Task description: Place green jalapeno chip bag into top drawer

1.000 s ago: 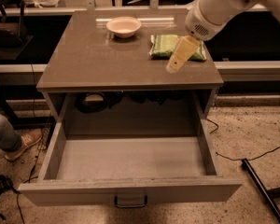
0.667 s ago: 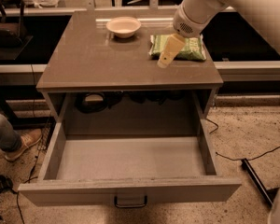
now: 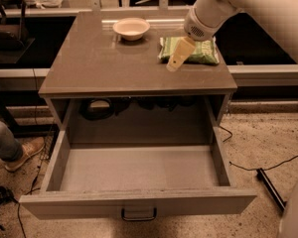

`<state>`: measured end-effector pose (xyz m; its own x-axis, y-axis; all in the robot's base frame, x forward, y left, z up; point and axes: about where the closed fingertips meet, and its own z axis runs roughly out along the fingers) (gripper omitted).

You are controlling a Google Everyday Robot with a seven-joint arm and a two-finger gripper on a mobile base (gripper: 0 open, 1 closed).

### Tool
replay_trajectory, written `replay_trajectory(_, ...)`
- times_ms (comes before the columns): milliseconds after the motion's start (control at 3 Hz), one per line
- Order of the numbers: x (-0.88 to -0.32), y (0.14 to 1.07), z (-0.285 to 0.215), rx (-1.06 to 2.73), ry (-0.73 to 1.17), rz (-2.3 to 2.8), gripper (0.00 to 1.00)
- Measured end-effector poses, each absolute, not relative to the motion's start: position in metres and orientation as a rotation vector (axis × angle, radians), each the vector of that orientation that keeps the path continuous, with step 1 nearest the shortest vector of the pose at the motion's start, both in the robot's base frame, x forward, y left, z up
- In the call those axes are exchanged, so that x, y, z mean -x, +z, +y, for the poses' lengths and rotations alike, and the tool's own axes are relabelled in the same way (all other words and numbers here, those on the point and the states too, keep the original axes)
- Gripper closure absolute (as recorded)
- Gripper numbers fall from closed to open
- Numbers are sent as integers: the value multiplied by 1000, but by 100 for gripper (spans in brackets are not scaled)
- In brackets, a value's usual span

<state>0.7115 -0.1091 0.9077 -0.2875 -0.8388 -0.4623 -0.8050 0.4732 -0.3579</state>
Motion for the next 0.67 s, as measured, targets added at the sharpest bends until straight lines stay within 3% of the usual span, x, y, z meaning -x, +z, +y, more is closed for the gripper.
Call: replay_trajectory(667, -769, 887, -134, 1171, -51, 2136, 0)
